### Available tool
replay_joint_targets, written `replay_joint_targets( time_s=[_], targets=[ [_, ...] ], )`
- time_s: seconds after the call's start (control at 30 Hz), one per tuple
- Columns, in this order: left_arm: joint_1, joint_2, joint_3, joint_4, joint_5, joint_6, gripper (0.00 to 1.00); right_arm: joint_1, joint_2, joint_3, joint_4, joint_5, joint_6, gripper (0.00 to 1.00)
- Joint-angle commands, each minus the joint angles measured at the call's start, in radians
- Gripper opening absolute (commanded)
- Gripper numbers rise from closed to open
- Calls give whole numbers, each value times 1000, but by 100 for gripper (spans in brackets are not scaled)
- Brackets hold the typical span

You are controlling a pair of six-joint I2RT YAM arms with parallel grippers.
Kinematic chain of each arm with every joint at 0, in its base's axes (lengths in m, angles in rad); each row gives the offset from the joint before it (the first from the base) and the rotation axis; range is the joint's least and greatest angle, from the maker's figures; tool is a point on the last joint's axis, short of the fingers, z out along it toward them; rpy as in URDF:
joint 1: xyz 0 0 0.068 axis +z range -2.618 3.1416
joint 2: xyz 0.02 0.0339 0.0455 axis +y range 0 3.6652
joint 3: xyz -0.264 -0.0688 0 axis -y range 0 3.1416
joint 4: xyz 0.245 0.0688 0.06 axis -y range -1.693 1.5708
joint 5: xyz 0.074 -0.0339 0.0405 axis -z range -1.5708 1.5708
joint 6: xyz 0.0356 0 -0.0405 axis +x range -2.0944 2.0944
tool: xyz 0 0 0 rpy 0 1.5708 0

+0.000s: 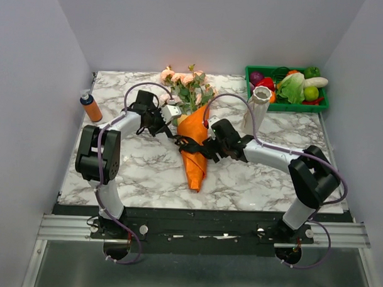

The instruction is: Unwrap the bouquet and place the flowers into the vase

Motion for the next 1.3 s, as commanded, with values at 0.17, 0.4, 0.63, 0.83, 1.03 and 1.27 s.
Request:
replay_joint_targets(
  time_s=[0.17,0.4,0.63,0.83,1.03,1.27],
  targets=[
    [24,-68,13,-59,64,-51,0,6,120,100,71,-45,-32,87],
    [18,-62,41,-216,203,68,80,6,155,99,91,-80,-19,87],
    [-13,19,73,-136,146,93,86,6,163,71,120,-88,18,77],
    [-76,102,139,-171,82,123,77,6,167,47,134,-102,69,59],
    [-85,127,150,-197,17,174,62,6,155,4,151,-138,144,33],
    [-60,84,132,-211,23,176,58,6,132,-38,173,-108,193,6]
  ],
)
